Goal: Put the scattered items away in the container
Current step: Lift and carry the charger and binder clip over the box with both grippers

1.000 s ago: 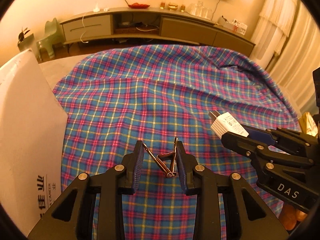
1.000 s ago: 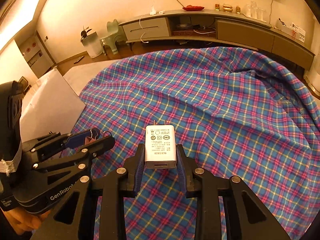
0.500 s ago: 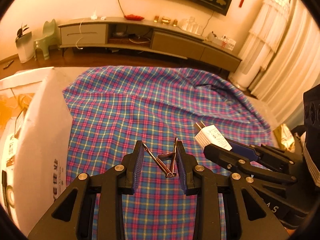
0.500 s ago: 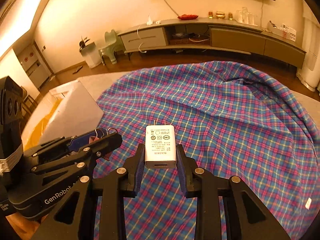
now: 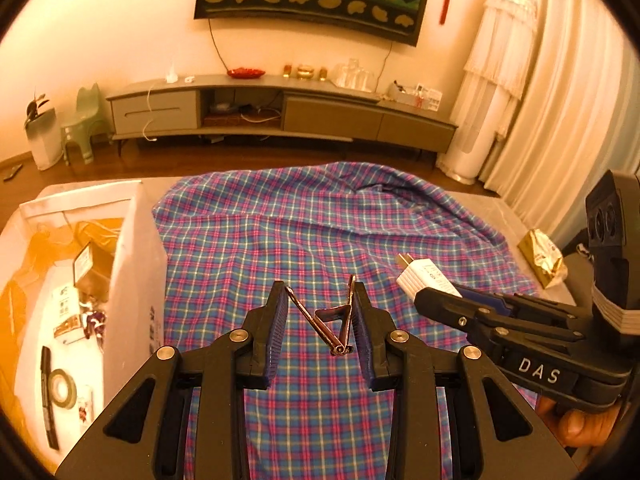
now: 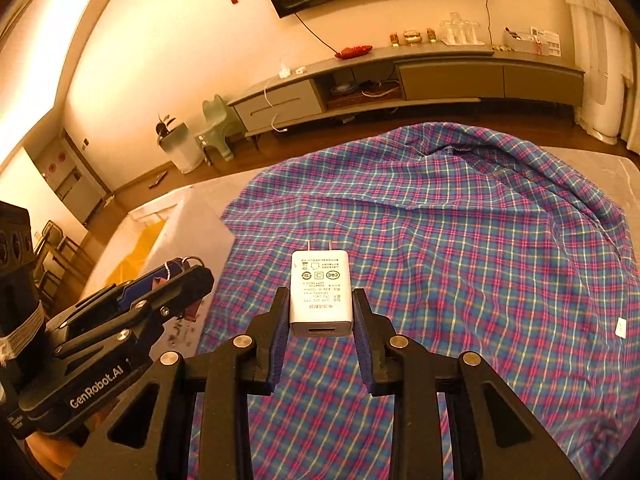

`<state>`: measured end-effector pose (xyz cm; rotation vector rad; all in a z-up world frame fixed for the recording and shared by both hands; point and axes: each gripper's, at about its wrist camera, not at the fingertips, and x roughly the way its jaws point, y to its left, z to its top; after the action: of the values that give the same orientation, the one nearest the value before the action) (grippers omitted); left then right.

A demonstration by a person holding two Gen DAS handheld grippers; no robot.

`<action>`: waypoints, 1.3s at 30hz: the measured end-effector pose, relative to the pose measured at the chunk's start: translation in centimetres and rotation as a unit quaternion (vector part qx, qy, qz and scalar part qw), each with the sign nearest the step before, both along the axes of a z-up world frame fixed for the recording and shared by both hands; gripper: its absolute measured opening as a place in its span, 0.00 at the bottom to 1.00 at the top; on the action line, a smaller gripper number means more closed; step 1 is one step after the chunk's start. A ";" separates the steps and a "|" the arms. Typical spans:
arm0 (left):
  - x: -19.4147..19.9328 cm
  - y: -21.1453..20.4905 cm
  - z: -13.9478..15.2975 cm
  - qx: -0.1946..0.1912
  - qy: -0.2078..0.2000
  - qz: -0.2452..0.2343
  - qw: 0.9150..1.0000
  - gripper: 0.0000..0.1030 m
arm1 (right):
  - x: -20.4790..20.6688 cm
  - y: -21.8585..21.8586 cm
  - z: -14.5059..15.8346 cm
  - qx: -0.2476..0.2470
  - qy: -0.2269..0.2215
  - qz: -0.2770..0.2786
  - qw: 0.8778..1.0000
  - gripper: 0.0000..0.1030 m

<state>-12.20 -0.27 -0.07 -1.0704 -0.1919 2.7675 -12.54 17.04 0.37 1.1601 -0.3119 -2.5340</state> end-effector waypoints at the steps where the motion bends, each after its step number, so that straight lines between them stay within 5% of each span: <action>1: 0.4 -0.1 0.3 0.002 0.004 -0.001 1.000 0.31 | 0.7 -0.2 0.3 -0.001 0.005 0.002 1.000 0.30; 12: 5.3 -2.2 3.1 0.015 0.038 -0.012 0.999 0.31 | 8.2 -2.9 1.5 0.005 0.031 0.026 0.999 0.30; 24: 8.1 -8.5 5.0 0.050 0.056 0.024 0.997 0.31 | 11.6 -7.8 3.8 0.017 0.050 0.064 0.997 0.30; 39: 9.2 -17.5 2.3 0.095 0.031 0.086 0.991 0.31 | 11.9 -14.7 5.4 0.031 0.052 0.106 0.992 0.30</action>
<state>-3.01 -17.73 2.25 -0.9612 -0.5528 2.8540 -0.65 2.32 5.82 1.0193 -0.0799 -2.4198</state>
